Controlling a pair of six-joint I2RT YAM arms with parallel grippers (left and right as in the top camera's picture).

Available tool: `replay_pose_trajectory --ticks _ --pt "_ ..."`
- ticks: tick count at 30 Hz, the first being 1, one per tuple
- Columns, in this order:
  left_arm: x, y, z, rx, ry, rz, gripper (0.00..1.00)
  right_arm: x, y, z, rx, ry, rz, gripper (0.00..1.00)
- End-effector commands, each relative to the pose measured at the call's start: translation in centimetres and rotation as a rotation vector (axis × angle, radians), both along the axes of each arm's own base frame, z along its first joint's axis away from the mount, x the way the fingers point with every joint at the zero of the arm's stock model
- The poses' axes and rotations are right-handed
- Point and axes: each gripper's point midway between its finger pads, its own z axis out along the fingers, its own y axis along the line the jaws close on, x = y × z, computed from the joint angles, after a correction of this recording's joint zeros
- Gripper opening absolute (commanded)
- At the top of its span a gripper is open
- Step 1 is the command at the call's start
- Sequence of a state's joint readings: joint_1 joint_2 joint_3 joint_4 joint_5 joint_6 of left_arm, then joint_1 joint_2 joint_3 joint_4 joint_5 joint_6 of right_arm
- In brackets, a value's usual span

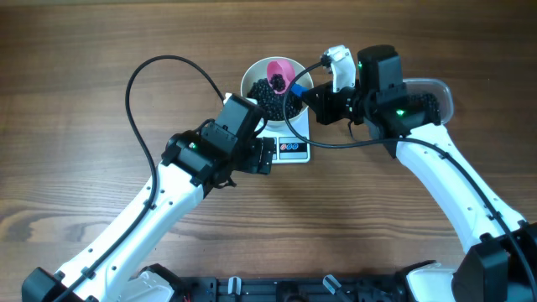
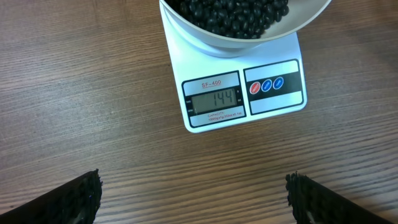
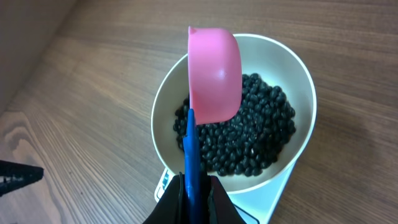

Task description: Scoop item into bowl and weigh 150g on scale

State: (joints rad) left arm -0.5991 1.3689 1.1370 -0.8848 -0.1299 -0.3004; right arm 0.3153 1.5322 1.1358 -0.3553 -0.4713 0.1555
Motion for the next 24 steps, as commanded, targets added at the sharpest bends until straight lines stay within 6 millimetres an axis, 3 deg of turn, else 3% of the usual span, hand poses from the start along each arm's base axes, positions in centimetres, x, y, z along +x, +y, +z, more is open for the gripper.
replay_pose_trajectory --ticks 1,15,20,24 --pt "0.1 0.2 -0.4 0.005 0.009 -0.002 1.0 0.2 0.3 2.0 0.034 -0.045 0.005 0.05" --pt "0.1 0.2 -0.4 0.005 0.009 -0.002 1.0 0.3 0.3 2.1 0.026 -0.06 0.015 0.04" --pt "0.1 0.2 -0.4 0.005 0.009 -0.002 1.0 -0.1 0.2 1.7 -0.14 -0.245 0.207 0.04" --pt "0.1 0.2 -0.4 0.005 0.009 -0.002 1.0 1.2 -0.8 1.7 -0.138 -0.211 0.08 0.04"
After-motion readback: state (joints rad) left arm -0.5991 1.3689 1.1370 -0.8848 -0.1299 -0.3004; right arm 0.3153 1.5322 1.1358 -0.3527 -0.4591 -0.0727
